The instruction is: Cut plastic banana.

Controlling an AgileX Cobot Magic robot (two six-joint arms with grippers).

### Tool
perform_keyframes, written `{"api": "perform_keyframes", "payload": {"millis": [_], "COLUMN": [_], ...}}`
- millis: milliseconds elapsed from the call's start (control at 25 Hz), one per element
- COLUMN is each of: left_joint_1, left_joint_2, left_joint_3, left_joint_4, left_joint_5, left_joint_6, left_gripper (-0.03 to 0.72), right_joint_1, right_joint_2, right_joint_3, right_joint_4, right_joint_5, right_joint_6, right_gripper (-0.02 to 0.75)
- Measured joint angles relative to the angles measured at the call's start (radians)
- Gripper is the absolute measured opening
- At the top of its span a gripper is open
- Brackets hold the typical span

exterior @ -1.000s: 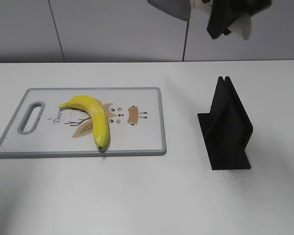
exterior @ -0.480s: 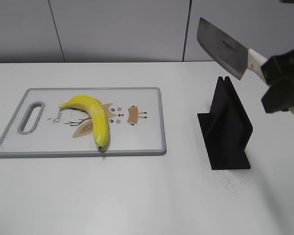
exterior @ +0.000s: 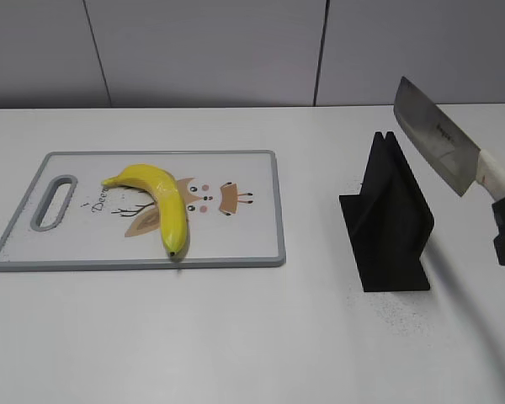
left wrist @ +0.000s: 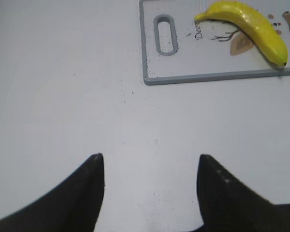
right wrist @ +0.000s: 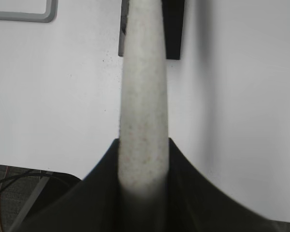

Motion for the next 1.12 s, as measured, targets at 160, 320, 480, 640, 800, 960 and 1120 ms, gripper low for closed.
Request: {"api": "perform_keyframes", "payload": {"millis": [160, 320, 480, 640, 800, 960, 1120], "left_joint_1": [0.000, 0.000, 0.000, 0.000, 0.000, 0.000, 0.000], "left_joint_2": [-0.118, -0.124, -0.124, -0.124, -0.124, -0.124, -0.124], "left_joint_3": [0.033, 0.039, 0.070, 0.073, 0.073, 0.073, 0.073], "left_joint_4": [0.000, -0.013, -0.037, -0.039, -0.039, -0.040, -0.041], "left_joint_5": [0.007, -0.025, -0.086, -0.100, -0.103, -0.103, -0.103], "left_joint_6": [0.000, 0.000, 0.000, 0.000, 0.000, 0.000, 0.000], "left_gripper": [0.582, 0.581, 0.580, 0.579, 0.580, 0.580, 0.580], "right_joint_1": [0.000, 0.000, 0.000, 0.000, 0.000, 0.000, 0.000], "right_joint_2": [0.001, 0.021, 0.073, 0.134, 0.175, 0.180, 0.185], "right_joint_3": [0.030, 0.033, 0.034, 0.034, 0.034, 0.035, 0.035], "right_joint_4": [0.000, -0.009, -0.021, -0.031, -0.054, -0.071, -0.077], "right_joint_5": [-0.056, -0.102, -0.155, -0.185, -0.216, -0.247, -0.251], "right_joint_6": [0.007, 0.017, 0.023, 0.024, 0.047, 0.079, 0.090], "right_gripper": [0.162, 0.162, 0.162, 0.162, 0.162, 0.162, 0.162]}}
